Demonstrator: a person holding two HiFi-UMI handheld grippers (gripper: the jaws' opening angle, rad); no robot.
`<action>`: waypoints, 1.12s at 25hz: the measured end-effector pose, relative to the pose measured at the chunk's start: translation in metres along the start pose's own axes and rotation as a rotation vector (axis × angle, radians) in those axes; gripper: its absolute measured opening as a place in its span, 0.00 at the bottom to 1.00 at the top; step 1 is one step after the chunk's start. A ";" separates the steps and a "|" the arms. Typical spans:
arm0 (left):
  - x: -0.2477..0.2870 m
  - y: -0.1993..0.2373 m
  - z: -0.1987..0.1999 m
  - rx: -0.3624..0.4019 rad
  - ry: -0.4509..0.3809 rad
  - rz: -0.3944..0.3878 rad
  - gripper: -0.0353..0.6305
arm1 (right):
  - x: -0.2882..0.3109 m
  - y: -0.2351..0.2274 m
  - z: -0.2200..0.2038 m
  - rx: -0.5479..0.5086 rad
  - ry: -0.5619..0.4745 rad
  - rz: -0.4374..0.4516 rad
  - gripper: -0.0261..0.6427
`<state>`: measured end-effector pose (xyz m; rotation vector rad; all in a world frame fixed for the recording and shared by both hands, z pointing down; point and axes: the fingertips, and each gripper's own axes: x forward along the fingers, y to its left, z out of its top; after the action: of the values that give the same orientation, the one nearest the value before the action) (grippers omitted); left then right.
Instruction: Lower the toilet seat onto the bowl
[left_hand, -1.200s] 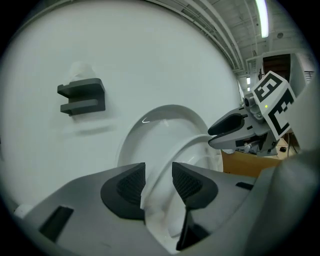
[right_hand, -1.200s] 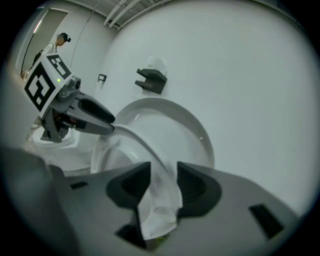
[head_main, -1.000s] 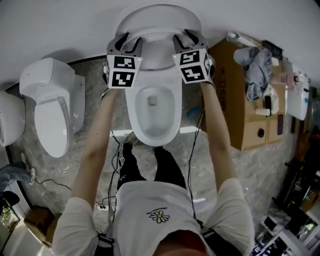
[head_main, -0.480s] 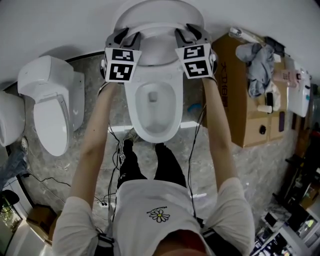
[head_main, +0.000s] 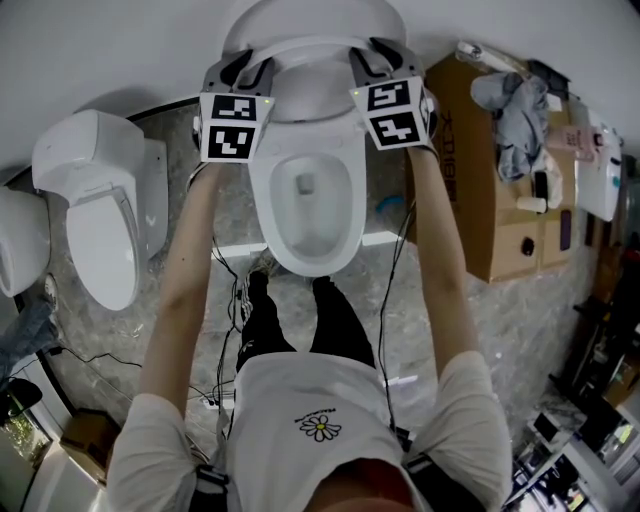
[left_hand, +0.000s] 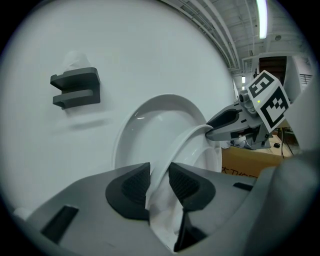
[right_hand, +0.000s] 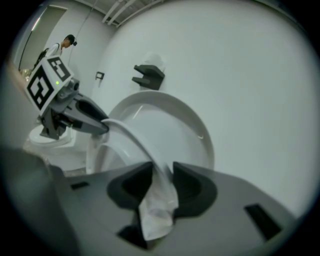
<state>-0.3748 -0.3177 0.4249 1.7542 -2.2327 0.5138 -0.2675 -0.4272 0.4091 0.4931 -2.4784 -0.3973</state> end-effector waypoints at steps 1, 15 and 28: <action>-0.002 -0.001 -0.001 -0.002 -0.003 -0.005 0.25 | -0.002 0.001 0.000 0.005 -0.001 0.000 0.26; -0.041 -0.028 -0.012 0.066 0.006 -0.095 0.25 | -0.045 0.019 -0.012 0.023 -0.014 0.027 0.24; -0.073 -0.049 -0.022 0.077 -0.062 -0.081 0.25 | -0.080 0.036 -0.025 -0.003 -0.029 0.015 0.24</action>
<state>-0.3098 -0.2544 0.4211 1.9152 -2.1992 0.5414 -0.2007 -0.3649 0.4042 0.4707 -2.5077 -0.4049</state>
